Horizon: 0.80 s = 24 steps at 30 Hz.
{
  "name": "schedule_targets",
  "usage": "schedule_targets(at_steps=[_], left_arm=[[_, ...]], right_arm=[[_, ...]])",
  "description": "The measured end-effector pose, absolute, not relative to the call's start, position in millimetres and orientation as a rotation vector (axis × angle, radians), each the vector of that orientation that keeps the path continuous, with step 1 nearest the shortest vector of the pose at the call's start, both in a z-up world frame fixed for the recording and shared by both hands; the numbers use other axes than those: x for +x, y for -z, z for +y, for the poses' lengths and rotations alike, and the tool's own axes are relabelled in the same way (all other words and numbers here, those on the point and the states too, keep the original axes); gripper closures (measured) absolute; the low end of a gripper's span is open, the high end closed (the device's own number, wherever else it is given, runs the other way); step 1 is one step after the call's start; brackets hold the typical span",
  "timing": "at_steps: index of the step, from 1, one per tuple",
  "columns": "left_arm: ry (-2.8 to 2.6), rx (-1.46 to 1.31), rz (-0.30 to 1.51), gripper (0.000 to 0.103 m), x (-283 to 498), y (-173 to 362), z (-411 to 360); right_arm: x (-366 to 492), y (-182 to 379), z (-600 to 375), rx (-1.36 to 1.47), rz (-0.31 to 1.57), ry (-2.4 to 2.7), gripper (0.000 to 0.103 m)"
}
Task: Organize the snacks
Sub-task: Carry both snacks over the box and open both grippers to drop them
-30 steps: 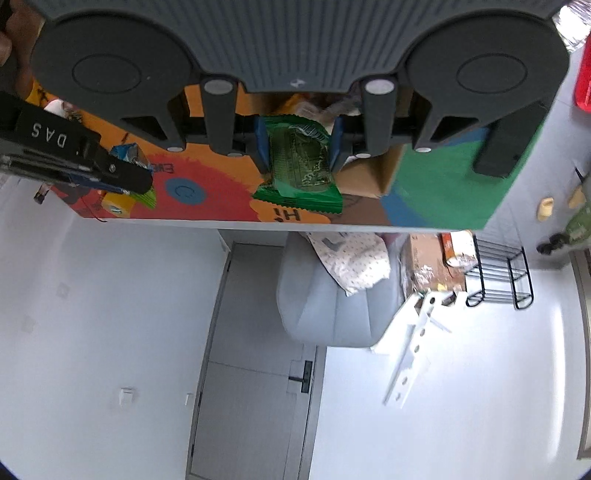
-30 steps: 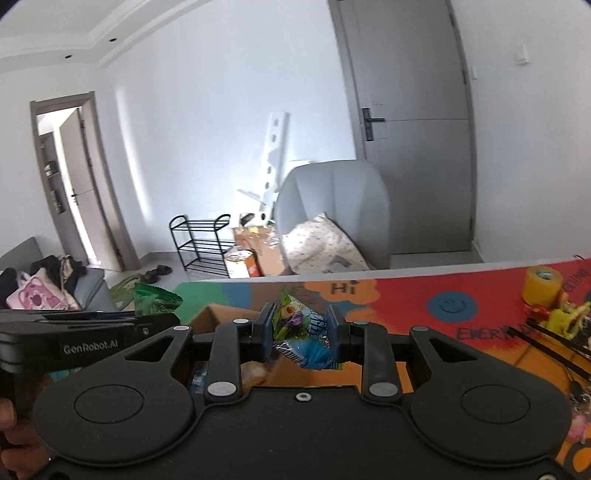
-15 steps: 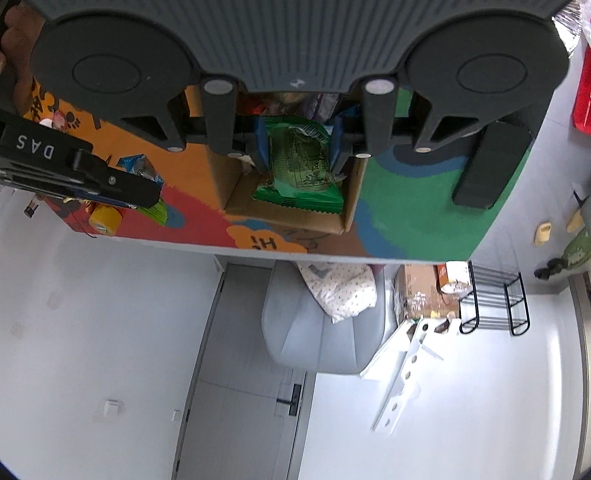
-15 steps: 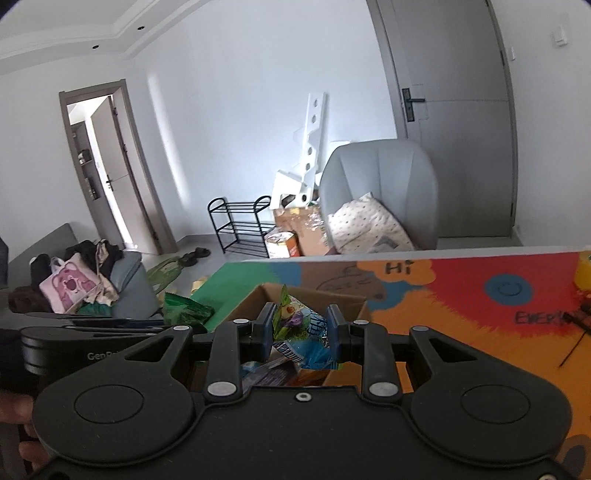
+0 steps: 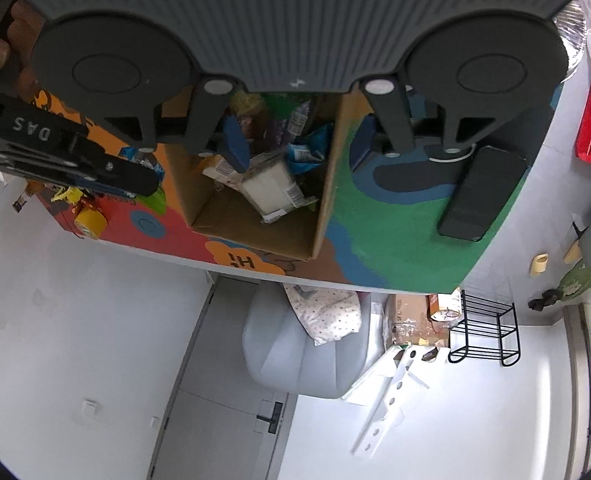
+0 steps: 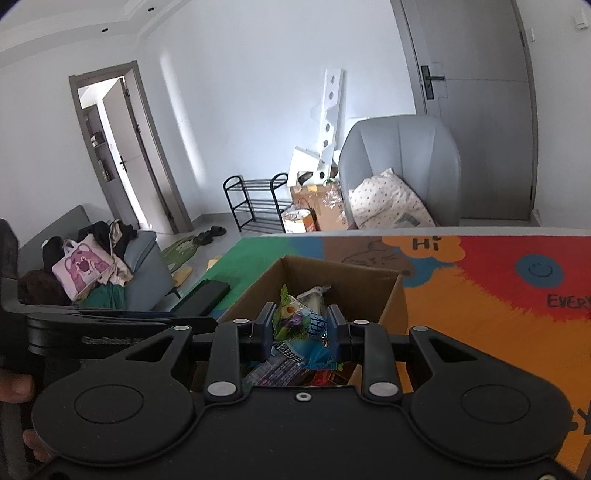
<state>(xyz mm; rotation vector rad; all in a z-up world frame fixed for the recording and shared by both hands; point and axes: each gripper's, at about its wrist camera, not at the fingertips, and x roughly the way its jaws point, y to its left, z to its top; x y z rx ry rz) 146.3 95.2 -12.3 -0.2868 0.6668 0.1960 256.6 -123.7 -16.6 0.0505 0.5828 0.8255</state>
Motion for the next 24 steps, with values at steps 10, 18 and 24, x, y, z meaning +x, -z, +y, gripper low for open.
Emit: schedule_targets(at_steps=[10, 18, 24], left_arm=[[-0.256, -0.295, 0.639, 0.027, 133, 14, 111], [-0.29, -0.318, 0.642, 0.015, 132, 25, 116], [-0.305, -0.316, 0.651, 0.011, 128, 27, 116]], right_arm=[[262, 31, -110, 0.032, 0.658, -0.845, 0.076], [269, 45, -117, 0.057, 0.734, -0.812, 0.062], [267, 39, -124, 0.04, 0.705, -0.796, 0.052]])
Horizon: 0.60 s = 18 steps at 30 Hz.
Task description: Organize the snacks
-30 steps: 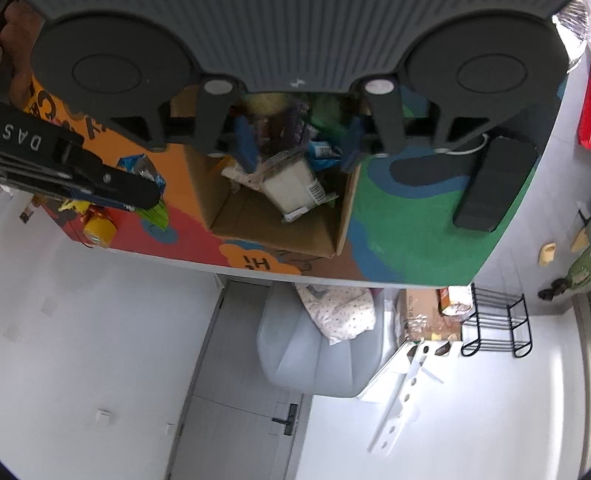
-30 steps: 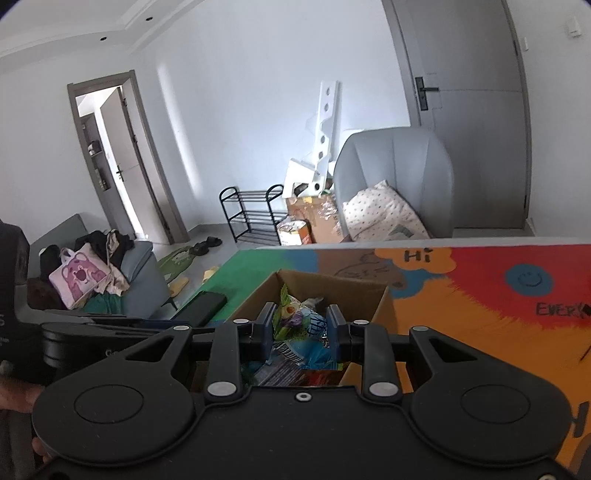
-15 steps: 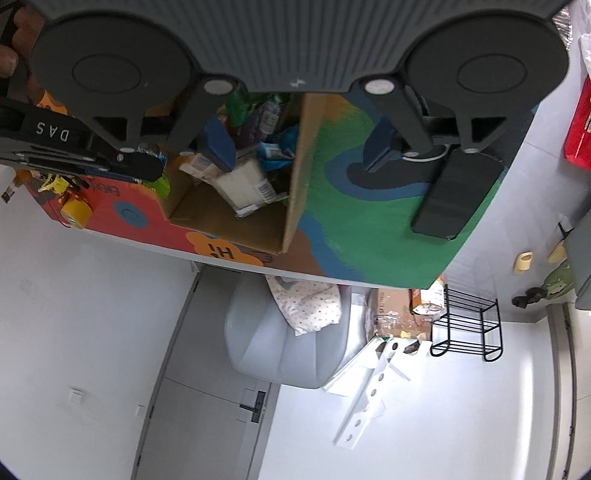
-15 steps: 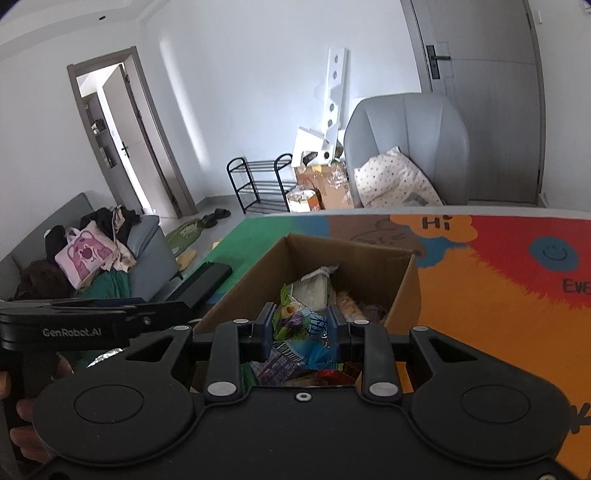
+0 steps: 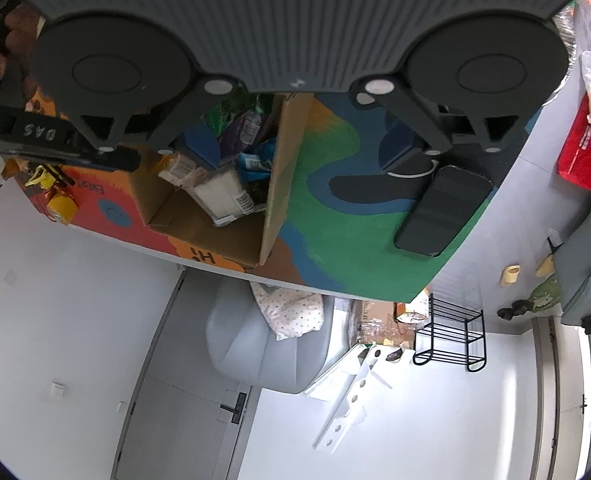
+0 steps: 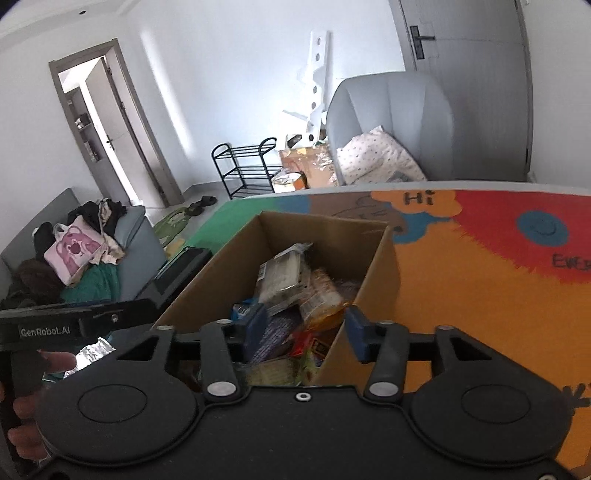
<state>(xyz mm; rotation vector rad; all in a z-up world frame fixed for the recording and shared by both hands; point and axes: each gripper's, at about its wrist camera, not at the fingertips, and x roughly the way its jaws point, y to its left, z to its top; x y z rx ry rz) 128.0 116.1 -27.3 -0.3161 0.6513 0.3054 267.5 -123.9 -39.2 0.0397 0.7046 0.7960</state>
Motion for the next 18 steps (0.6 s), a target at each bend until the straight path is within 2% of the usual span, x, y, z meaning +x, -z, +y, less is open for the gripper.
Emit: schedule_targets(at_steps=[7, 9, 11, 18], left_arm=[[-0.323, -0.308, 0.664, 0.01, 122, 27, 114], [-0.321, -0.298, 0.663, 0.008, 120, 25, 111], [-0.32, -0.291, 0.657, 0.007, 118, 22, 108], [-0.302, -0.259, 0.637, 0.003, 113, 11, 91]], right_arm=[[262, 31, -131, 0.04, 0.69, -0.794, 0.046], [260, 28, -134, 0.04, 0.683, -0.787, 0.033], [257, 25, -137, 0.032, 0.668, -0.773, 0.024], [249, 14, -158, 0.043, 0.636, -0.716, 0.01]])
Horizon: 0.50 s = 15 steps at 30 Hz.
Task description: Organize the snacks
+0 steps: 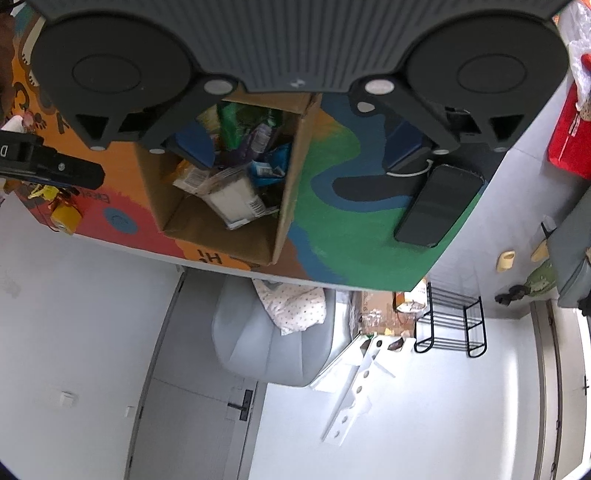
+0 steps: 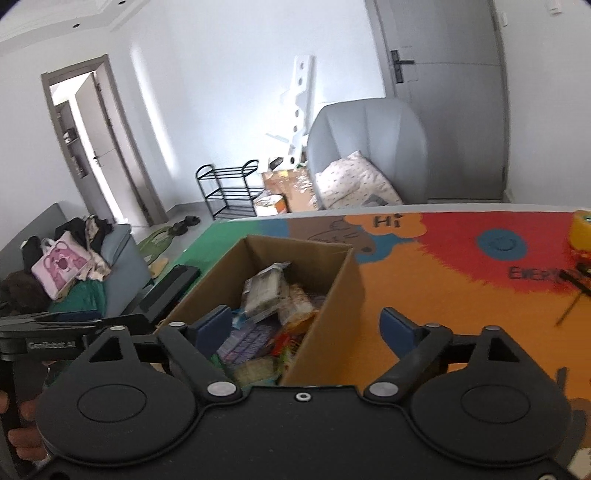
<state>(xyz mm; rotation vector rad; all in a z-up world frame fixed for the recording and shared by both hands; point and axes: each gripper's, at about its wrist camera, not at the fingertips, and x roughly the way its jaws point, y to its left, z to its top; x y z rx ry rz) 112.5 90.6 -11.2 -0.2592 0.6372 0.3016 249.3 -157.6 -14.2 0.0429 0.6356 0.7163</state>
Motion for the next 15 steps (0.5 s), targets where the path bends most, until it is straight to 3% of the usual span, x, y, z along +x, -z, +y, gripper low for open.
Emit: schedule_targets(at_steps=[7, 15], left_arm=[[-0.29, -0.238, 0.618, 0.0, 103, 4, 71], [-0.249, -0.227, 0.583, 0.0, 87, -6, 45]], right_arm=[[238, 11, -185, 0.061, 0.601, -0.674, 0.001], [220, 5, -211, 0.096, 0.58, -0.61, 0.0]])
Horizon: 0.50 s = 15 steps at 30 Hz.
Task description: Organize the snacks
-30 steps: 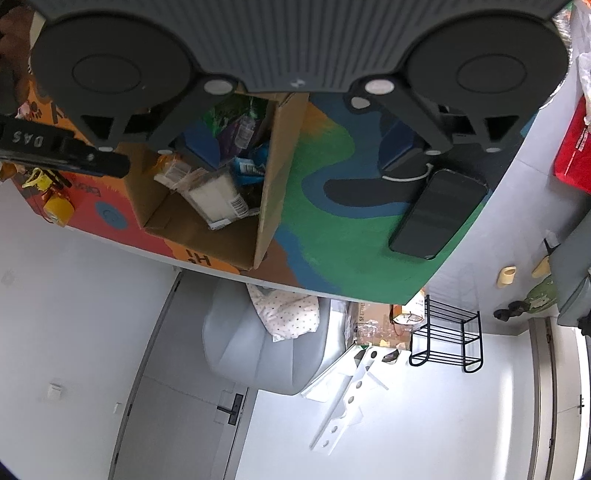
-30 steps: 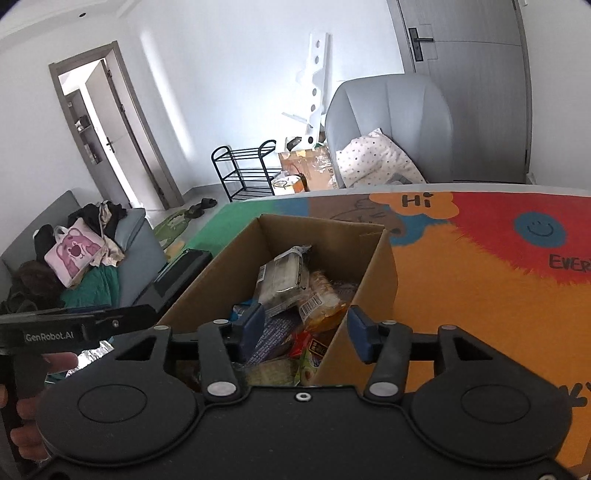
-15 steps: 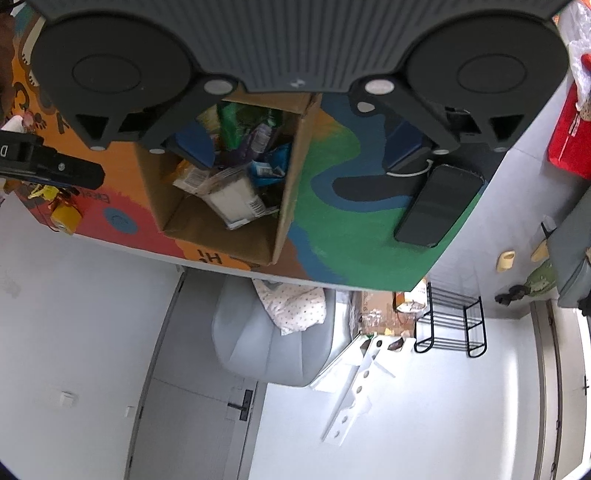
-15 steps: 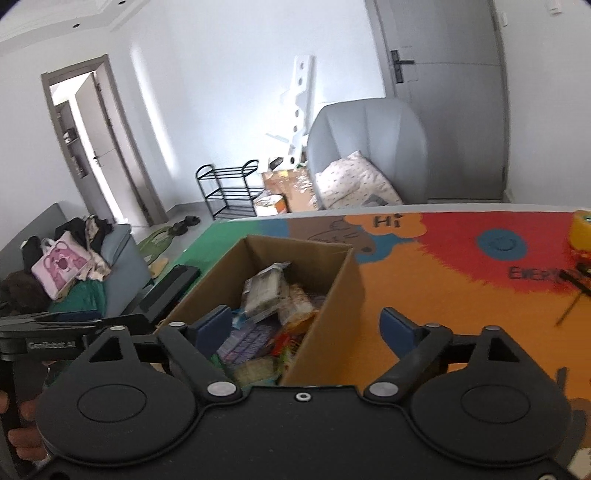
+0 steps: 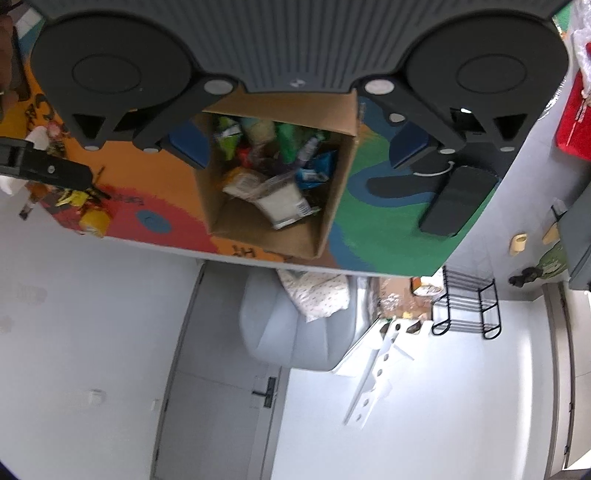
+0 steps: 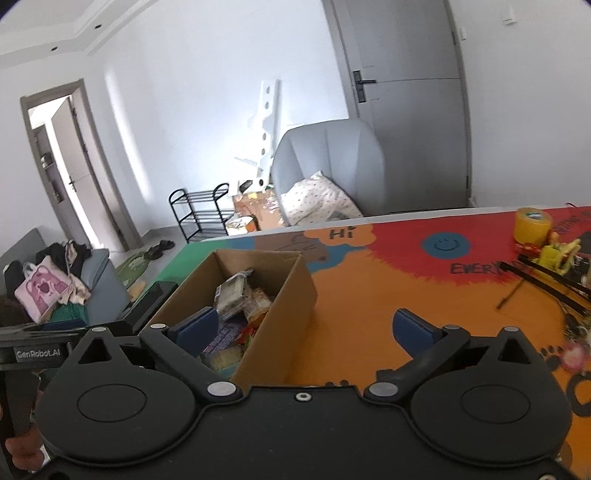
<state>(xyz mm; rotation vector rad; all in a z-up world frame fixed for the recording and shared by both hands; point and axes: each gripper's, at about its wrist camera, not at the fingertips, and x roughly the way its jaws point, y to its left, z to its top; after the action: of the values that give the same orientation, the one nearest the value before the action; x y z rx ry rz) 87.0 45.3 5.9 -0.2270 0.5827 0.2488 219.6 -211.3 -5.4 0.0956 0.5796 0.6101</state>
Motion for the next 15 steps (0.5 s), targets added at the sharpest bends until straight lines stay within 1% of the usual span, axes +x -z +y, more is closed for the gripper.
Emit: schedule_targets(at_steps=[10, 15], left_arm=[[-0.236, -0.204, 0.547, 0.0, 63, -18, 29], [-0.227, -0.199, 0.519, 0.0, 48, -23, 24]], right_arm=[[198, 2, -236, 0.12, 0.538, -0.55, 0.0], [174, 0, -239, 0.068, 0.499, -0.512, 0.0]])
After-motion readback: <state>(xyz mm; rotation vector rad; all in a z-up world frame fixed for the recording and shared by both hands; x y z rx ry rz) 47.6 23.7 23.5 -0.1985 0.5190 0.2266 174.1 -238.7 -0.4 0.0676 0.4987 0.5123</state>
